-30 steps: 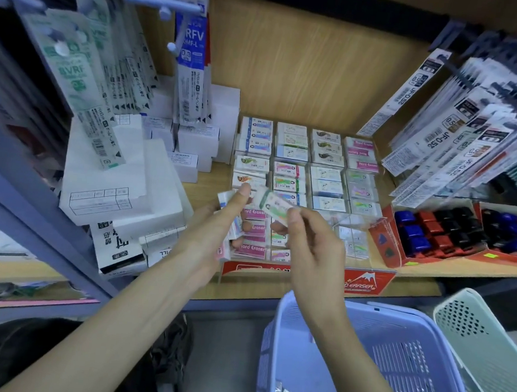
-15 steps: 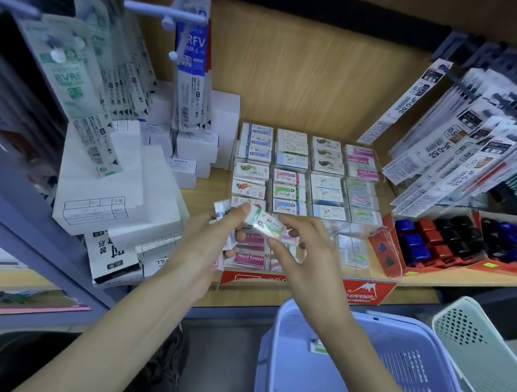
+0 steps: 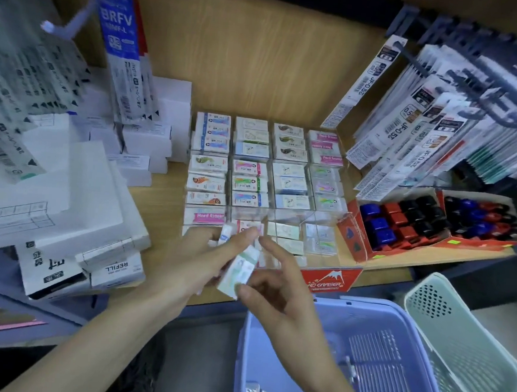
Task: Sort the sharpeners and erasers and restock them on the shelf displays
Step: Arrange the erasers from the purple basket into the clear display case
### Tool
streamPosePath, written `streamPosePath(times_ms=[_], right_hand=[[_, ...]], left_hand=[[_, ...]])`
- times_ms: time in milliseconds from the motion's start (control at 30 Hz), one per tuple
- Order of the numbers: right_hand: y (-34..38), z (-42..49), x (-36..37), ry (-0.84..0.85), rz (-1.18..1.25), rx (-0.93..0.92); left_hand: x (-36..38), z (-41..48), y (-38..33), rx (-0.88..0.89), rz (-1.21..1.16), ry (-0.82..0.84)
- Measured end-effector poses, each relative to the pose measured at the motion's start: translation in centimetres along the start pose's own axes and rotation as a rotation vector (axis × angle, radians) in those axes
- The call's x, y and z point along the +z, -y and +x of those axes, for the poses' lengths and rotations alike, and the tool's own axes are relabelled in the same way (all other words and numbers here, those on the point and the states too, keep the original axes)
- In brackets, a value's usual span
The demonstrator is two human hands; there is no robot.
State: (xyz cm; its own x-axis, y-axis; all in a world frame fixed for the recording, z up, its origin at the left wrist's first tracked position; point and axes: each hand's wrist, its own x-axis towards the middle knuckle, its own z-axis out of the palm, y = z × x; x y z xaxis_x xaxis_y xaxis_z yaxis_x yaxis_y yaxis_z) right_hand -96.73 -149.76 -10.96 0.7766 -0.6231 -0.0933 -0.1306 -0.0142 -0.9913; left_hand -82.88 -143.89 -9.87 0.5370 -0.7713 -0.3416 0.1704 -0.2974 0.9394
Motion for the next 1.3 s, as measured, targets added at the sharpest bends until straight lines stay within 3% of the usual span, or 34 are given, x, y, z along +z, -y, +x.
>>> streamPosePath(times_ms=[100,200,300,400,467,567,633,867,933,1167,1300], right_hand=[[-0.6,-0.7,0.1,-0.013,0.134,0.057],[-0.9,-0.9,-0.1,-0.149,0.284,0.137],[-1.0,-0.6,-0.7,-0.336,0.27,0.138],[-1.4,0.0,-1.2,-0.351,0.219,0.144],[-1.5,0.4,-2.1,-0.308,0.018,0.065],[-1.7,1.5,-4.3,-0.139,-0.509,-0.252],[-2.3,2.7,-4.9,-0.051,-0.674,-0.36],[-3.5,7.5,-4.7,-0.155,-1.141,-0.541],[-3.5,8.3,-3.8,-0.125,-1.247,-0.555],[-2.9,10.0,-2.8,-0.045,-1.437,-0.355],[-2.7,10.1,-2.7,-0.028,-1.416,-0.347]], left_hand=[[0.5,-0.4,0.2,-0.065,0.032,0.095],[0.8,-1.1,0.3,-0.062,-0.037,0.147],[0.6,-1.3,0.5,-0.038,0.006,0.167],[0.4,-0.5,1.1,-0.074,0.016,0.122],[-0.1,0.0,1.3,-0.086,0.032,0.084],[-0.8,0.4,1.5,-0.112,0.009,0.062],[-0.9,0.5,1.6,-0.122,0.015,0.067],[-2.0,0.9,0.6,-0.104,-0.009,-0.196],[-2.3,0.8,0.5,-0.127,-0.03,-0.172],[-1.9,0.8,0.0,-0.22,-0.285,-0.071],[-1.6,0.0,-0.8,-0.261,-0.433,0.01]])
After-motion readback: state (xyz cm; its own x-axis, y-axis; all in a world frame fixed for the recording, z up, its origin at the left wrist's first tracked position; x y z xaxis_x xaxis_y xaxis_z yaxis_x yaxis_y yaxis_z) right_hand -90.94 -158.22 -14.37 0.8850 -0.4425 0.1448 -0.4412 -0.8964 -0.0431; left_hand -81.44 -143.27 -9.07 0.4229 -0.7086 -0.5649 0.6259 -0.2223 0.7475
